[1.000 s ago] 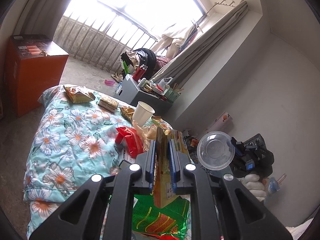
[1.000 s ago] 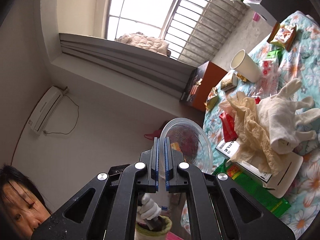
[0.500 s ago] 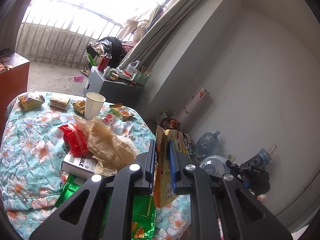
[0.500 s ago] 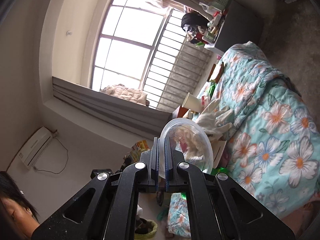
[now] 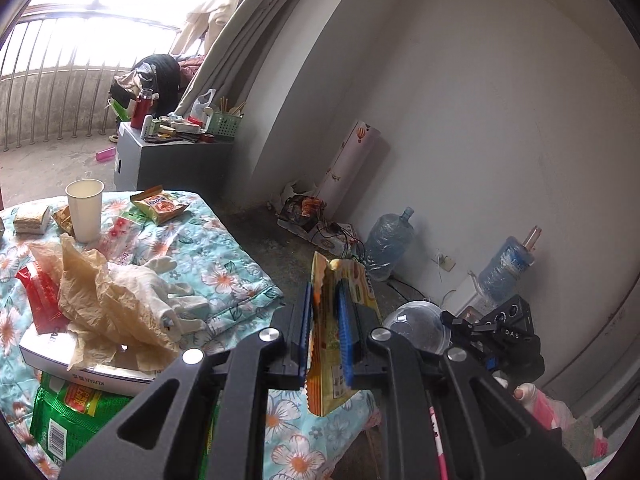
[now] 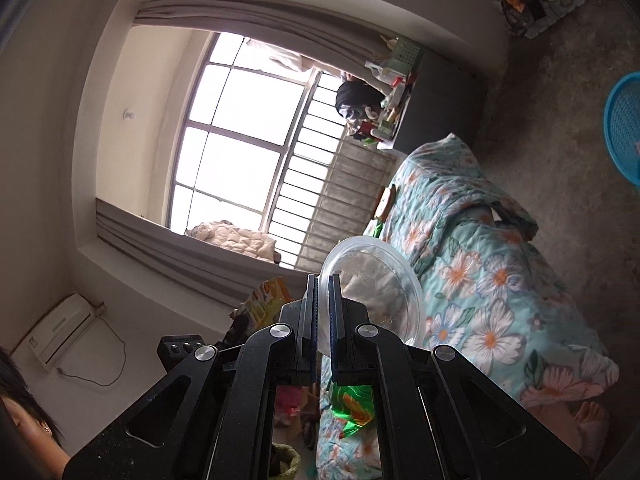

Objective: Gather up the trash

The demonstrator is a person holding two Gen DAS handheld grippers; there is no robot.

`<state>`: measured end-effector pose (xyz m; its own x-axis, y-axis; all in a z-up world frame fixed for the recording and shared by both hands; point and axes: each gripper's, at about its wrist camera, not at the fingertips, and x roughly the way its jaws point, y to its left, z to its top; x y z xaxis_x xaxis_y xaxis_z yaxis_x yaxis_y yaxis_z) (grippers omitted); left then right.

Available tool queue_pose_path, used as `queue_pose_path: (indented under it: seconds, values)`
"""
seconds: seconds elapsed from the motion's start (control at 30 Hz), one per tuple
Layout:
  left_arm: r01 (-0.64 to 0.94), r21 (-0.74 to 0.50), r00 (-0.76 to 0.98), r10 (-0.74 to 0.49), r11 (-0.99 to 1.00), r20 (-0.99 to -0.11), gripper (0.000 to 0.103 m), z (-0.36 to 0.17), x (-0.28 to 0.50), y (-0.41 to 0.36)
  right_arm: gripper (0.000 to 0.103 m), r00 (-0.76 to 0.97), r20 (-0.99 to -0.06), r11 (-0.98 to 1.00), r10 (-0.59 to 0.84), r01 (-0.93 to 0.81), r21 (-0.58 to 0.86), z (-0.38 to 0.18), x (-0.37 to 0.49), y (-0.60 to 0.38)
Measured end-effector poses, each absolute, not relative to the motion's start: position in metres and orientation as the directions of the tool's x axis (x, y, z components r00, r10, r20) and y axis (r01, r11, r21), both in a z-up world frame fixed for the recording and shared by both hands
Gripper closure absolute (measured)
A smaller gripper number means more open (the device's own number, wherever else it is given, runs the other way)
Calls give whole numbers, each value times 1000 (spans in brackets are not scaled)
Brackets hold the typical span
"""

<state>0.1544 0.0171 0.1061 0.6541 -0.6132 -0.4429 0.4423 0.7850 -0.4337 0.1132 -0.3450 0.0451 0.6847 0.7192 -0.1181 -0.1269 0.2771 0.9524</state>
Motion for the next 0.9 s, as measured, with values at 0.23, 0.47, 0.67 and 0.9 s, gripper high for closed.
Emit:
queue_pose_path:
  seconds: [0.23,0.47,0.67,0.9]
  values:
    - [501,-419,569,-652,758,-501,91,91,195,-56,100,772,-195,343,605,-32,939,24,101,-396]
    - [597,-374,414,-671,710,-615,91,56,249,-173,100,847,-347,421,403,165,892,-8,101,-458]
    - [660,-329,302,-640,675,-707,91,6,291,-272,100,801,-512,456,309,348,819,-50,144,-497]
    - [683,-283,257,-584,673,-770,66,-50,341,-374,75,684,-700,540,206,516,664,-97,228,-550]
